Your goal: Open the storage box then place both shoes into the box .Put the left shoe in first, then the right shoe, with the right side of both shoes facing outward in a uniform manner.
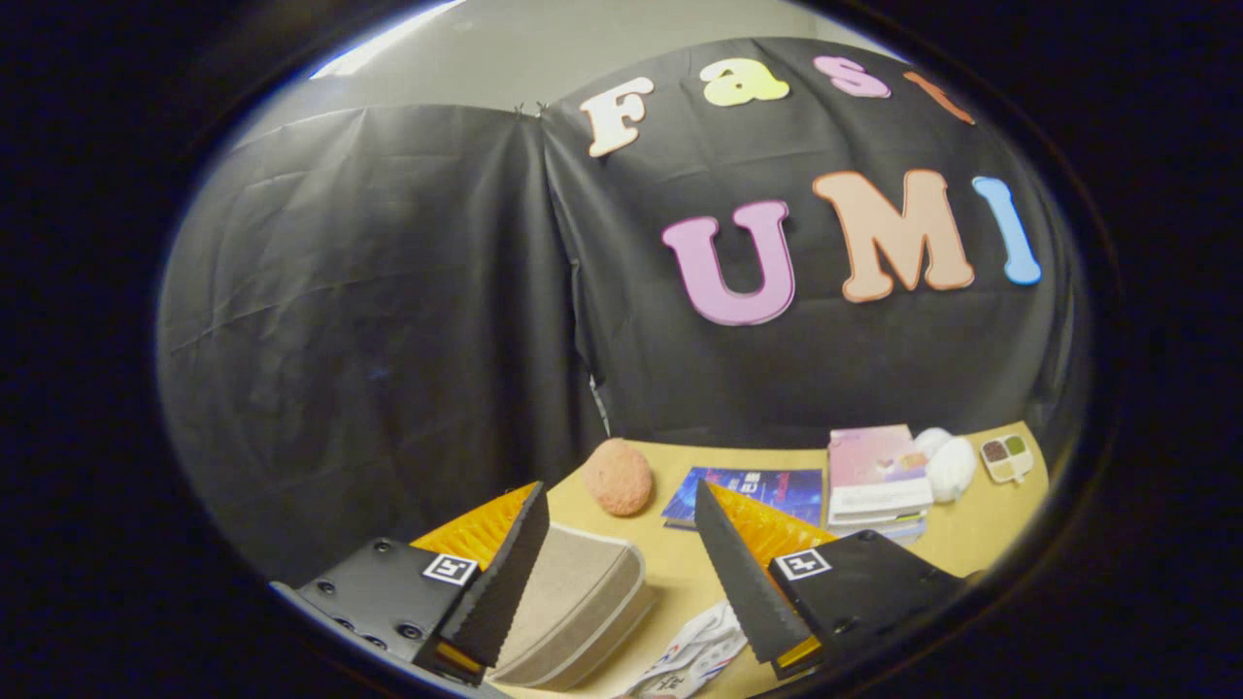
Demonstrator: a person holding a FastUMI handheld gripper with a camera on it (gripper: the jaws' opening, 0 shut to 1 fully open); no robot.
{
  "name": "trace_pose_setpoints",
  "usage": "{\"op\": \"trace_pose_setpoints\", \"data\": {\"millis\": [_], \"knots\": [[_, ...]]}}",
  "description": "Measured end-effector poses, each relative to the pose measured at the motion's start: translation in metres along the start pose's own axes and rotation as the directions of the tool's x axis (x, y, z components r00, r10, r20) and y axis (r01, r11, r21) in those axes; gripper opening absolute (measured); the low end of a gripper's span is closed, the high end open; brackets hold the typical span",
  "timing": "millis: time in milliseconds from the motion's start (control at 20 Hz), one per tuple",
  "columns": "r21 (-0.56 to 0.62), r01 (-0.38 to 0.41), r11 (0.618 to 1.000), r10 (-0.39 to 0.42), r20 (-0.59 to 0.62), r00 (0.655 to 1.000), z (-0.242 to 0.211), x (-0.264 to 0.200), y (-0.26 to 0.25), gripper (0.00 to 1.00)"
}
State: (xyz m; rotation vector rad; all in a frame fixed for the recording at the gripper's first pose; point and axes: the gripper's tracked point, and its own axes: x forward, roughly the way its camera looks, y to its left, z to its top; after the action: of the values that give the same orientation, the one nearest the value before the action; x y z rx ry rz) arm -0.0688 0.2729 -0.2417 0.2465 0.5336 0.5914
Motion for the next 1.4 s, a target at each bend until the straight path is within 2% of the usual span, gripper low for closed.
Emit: {"op": "trace_pose_setpoints", "data": {"millis": [450,800,950,1300,1400], "knots": [[0.176,0.006,0.984,0.024,-0.171,0.985,-0.102,0.019,0.005,0.97],[0.344,-0.005,0.939,0.096,-0.248,0.964,-0.150,0.033,0.016,0.98],[0.473,-0.017,0.881,0.150,-0.245,0.958,-0.161,0.038,0.019,0.99],[0.730,-0.035,0.683,0.279,-0.217,0.935,-0.175,0.034,0.037,0.99],[0.754,-0.035,0.656,0.304,-0.221,0.927,-0.180,0.033,0.041,0.99]]}}
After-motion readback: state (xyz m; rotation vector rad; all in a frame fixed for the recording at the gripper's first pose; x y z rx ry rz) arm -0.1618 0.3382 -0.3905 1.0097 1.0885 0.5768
